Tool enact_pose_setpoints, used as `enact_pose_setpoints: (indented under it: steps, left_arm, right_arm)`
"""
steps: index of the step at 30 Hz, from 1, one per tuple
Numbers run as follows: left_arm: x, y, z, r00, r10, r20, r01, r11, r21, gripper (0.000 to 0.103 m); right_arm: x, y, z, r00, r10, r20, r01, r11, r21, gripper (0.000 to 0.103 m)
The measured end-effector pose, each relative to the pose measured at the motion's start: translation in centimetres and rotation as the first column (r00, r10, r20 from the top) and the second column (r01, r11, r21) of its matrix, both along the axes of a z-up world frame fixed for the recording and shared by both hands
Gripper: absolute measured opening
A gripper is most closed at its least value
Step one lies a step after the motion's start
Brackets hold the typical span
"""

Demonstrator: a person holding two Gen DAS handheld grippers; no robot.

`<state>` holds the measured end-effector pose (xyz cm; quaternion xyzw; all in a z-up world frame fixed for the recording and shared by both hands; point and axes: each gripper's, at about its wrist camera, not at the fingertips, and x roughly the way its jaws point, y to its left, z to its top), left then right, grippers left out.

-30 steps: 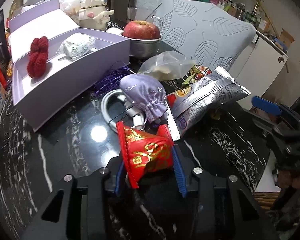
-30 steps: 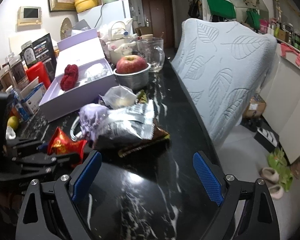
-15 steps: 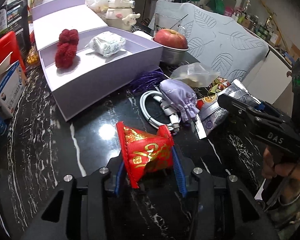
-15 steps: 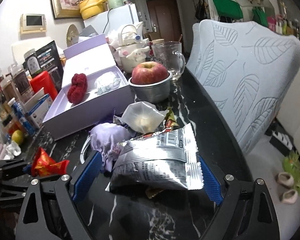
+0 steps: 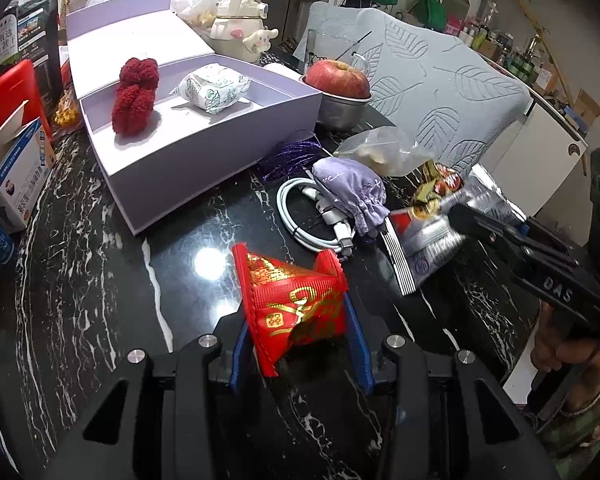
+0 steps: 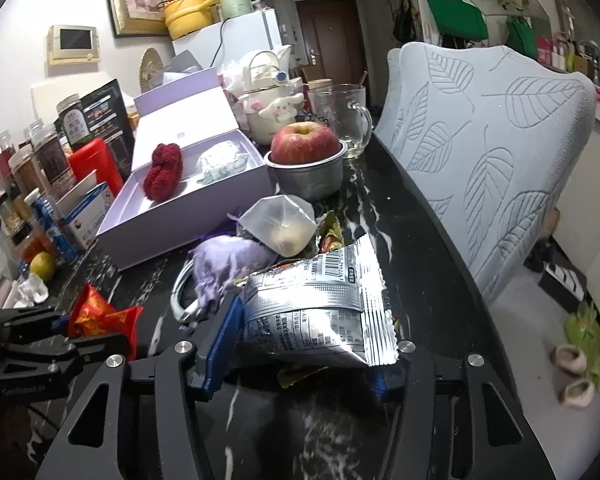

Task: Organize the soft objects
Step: 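Grasp the silver snack bag with the right tool while the left tool holds the candy packet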

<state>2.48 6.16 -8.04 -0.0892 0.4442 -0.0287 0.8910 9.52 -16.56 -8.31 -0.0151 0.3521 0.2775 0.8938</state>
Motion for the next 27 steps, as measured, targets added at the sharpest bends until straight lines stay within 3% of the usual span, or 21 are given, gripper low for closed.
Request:
enact_pose_setpoints:
  steps: [9, 14, 27]
  left_arm:
    - [-2.2, -0.7, 0.8, 1.0, -0.011, 0.019, 0.011, 1.0, -0.001, 0.041]
    - [-3.3, -1.0, 1.0, 1.0, -0.014, 0.025, 0.014, 1.0, -0.002, 0.041]
    - [-4.9, -0.4, 1.9, 0.998, 0.017, 0.053, -0.017, 1.0, -0.002, 0.041]
  right_arm:
    - [-3.4, -1.4, 0.4, 0.999, 0.03, -0.02, -0.03, 1.0, -0.008, 0.054]
    - [-5.4, -2.3, 0.3, 0.999, 0.03, -0.032, -0.03, 1.0, 0.0, 0.059]
    - [-8.8, -0.6, 1.5, 0.995, 0.093, 0.048, -0.094, 0.995, 0.02, 0.059]
